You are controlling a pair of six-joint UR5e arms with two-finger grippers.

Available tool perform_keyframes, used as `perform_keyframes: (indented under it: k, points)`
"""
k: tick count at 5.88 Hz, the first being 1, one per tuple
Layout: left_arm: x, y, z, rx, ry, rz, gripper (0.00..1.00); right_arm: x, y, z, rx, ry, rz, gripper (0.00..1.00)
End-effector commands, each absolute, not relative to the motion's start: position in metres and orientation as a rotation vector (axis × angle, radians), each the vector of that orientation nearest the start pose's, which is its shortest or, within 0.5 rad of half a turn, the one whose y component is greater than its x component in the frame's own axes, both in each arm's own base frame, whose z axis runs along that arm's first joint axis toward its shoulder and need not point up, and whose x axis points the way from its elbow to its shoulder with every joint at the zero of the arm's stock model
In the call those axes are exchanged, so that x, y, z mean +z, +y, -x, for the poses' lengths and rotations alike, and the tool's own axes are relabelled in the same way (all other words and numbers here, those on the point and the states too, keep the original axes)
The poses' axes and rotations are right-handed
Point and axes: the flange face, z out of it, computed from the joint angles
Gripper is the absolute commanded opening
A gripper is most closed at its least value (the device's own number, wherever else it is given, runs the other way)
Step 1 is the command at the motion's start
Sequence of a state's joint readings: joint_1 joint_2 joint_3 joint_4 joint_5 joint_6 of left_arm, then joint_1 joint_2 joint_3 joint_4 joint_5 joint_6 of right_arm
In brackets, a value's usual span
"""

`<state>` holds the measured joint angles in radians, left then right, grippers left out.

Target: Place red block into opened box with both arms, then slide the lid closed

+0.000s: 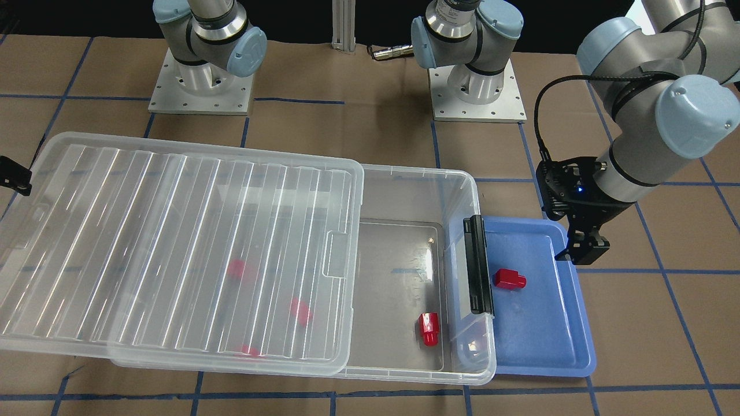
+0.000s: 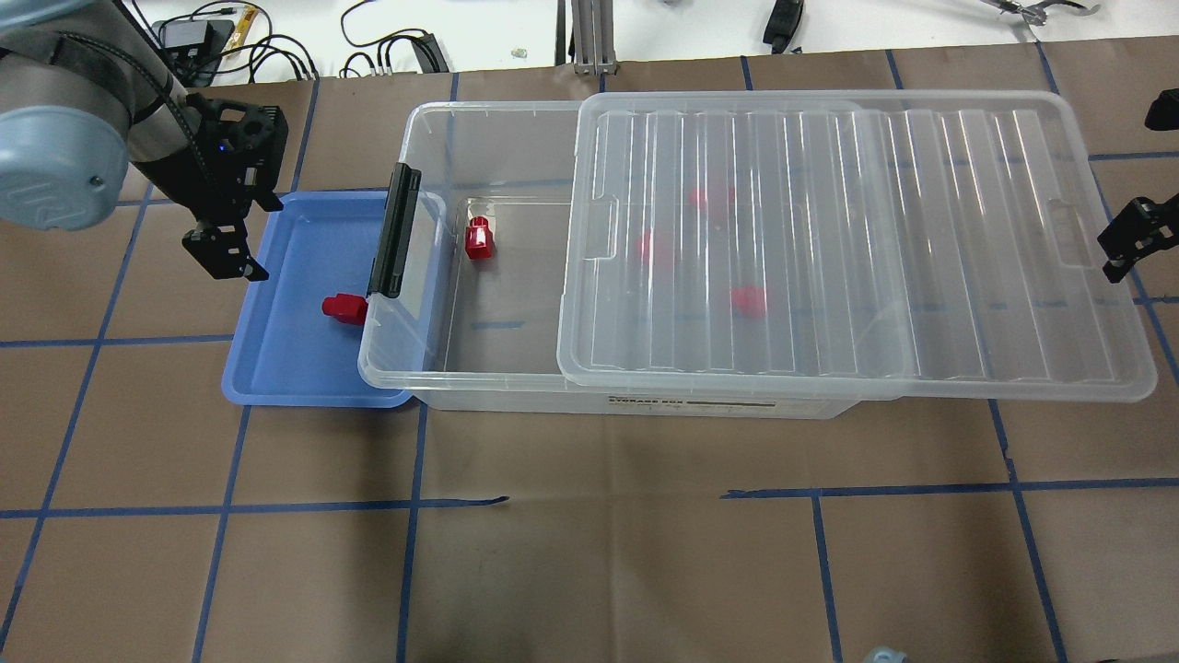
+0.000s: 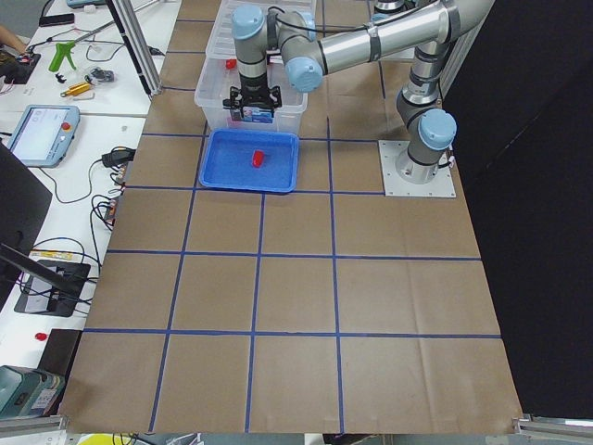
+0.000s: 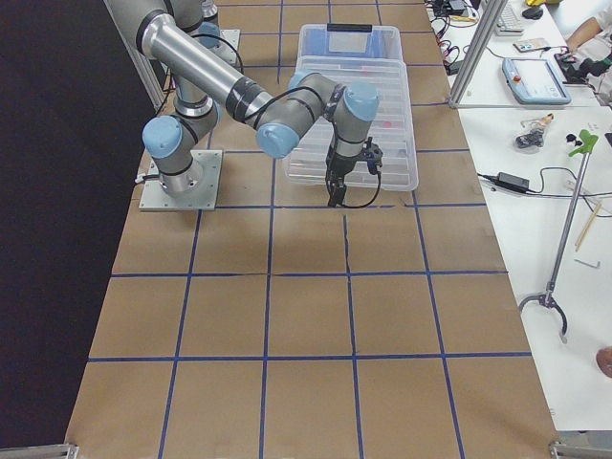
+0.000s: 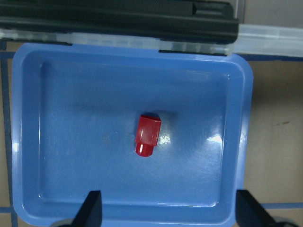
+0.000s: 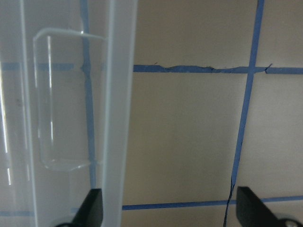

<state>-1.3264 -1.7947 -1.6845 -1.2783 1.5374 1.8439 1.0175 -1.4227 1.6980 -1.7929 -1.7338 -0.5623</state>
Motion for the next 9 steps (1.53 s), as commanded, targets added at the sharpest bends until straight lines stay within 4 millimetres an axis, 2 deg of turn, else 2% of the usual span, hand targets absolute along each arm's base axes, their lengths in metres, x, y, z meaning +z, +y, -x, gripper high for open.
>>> perform_keyframes:
  k: [1, 2, 3, 4, 5, 6, 7, 8, 9]
  points:
    - [0.27, -0.586, -0.012, 0.001, -1.978, 2.336, 0.98, 0.441, -0.513, 0.16, 0.128, 3.265, -0.128, 1.0]
    - [0.243, -0.583, -0.012, 0.026, -1.999, 2.368, 0.98, 0.479, -0.511, 0.104, 0.182, 3.195, -0.22, 1.0]
    - [0.217, -0.586, -0.011, 0.038, -2.006, 2.36, 0.98, 0.507, -0.505, 0.038, 0.218, 3.147, -0.226, 1.0]
    - [0.192, -0.59, -0.01, 0.028, -2.003, 2.342, 0.98, 0.516, -0.493, -0.023, 0.255, 3.12, -0.289, 1.0]
    - [0.18, -0.591, -0.003, 0.022, -1.988, 2.341, 0.98, 0.518, -0.485, -0.078, 0.246, 3.121, -0.309, 1.0]
    - [0.178, -0.592, -0.004, 0.026, -1.982, 2.342, 0.78, 0.511, -0.48, -0.113, 0.262, 3.132, -0.327, 1.0]
    - [0.18, -0.593, -0.003, 0.048, -1.981, 2.34, 0.28, 0.501, -0.478, -0.119, 0.289, 3.133, -0.298, 1.0]
    - [0.18, -0.592, -0.004, 0.047, -1.98, 2.339, 0.07, 0.492, -0.476, -0.12, 0.282, 3.133, -0.293, 1.0]
    - [0.185, -0.594, -0.004, 0.056, -1.988, 2.344, 0.02, 0.495, -0.479, -0.119, 0.227, 3.137, -0.294, 1.0]
